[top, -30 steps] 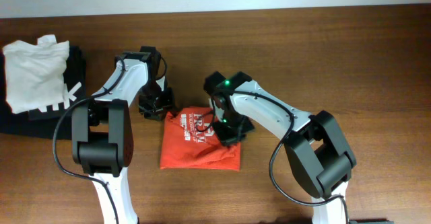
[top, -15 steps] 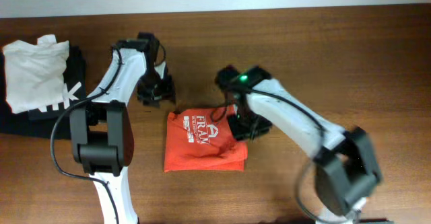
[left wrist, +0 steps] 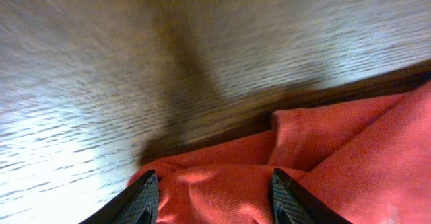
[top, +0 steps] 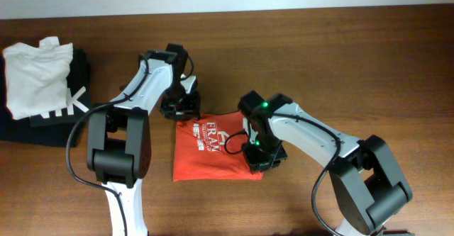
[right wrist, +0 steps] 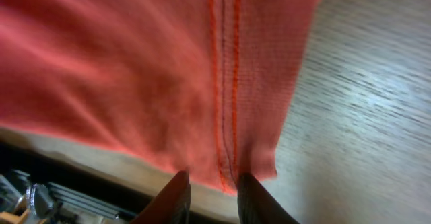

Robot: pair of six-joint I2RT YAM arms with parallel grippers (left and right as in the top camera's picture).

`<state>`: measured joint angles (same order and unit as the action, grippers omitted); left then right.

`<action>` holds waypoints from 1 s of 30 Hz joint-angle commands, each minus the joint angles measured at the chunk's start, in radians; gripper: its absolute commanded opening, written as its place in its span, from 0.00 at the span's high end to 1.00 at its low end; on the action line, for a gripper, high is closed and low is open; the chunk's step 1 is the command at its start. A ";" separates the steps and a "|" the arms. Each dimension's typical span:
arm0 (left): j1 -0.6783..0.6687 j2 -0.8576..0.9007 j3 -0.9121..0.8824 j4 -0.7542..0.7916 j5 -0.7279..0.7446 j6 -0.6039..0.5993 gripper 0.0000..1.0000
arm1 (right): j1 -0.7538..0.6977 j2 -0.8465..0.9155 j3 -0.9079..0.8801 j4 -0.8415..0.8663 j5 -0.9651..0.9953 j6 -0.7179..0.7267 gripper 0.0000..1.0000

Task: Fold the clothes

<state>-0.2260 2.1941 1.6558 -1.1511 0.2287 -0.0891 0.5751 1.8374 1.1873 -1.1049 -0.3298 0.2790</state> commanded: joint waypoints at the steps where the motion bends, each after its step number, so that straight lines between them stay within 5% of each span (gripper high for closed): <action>1: 0.003 0.002 -0.103 -0.002 0.011 0.023 0.47 | 0.007 0.003 -0.080 0.075 -0.025 -0.008 0.72; 6: 0.003 0.002 -0.204 -0.178 0.029 0.021 0.48 | -0.018 0.003 -0.108 0.219 0.323 0.025 0.64; 10: 0.004 -0.018 -0.204 -0.274 0.127 0.022 0.47 | -0.132 0.003 -0.084 0.369 0.359 -0.052 0.59; 15: 0.043 -0.190 -0.132 -0.096 0.112 -0.078 0.45 | -0.238 -0.003 0.138 0.103 0.286 -0.130 0.49; 17: 0.061 -0.233 -0.105 0.000 0.136 -0.073 0.31 | -0.257 -0.013 0.240 -0.014 0.289 -0.129 0.49; 21: 0.055 -0.203 -0.105 0.040 0.316 0.176 0.20 | -0.294 -0.050 0.383 -0.172 0.289 -0.129 0.44; 30: 0.031 0.024 -0.108 0.033 0.439 0.271 0.14 | -0.296 -0.053 0.386 -0.228 0.289 -0.129 0.42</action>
<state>-0.1822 2.1445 1.5513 -1.1099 0.5655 0.1173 0.2829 1.8050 1.5585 -1.3262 -0.0486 0.1532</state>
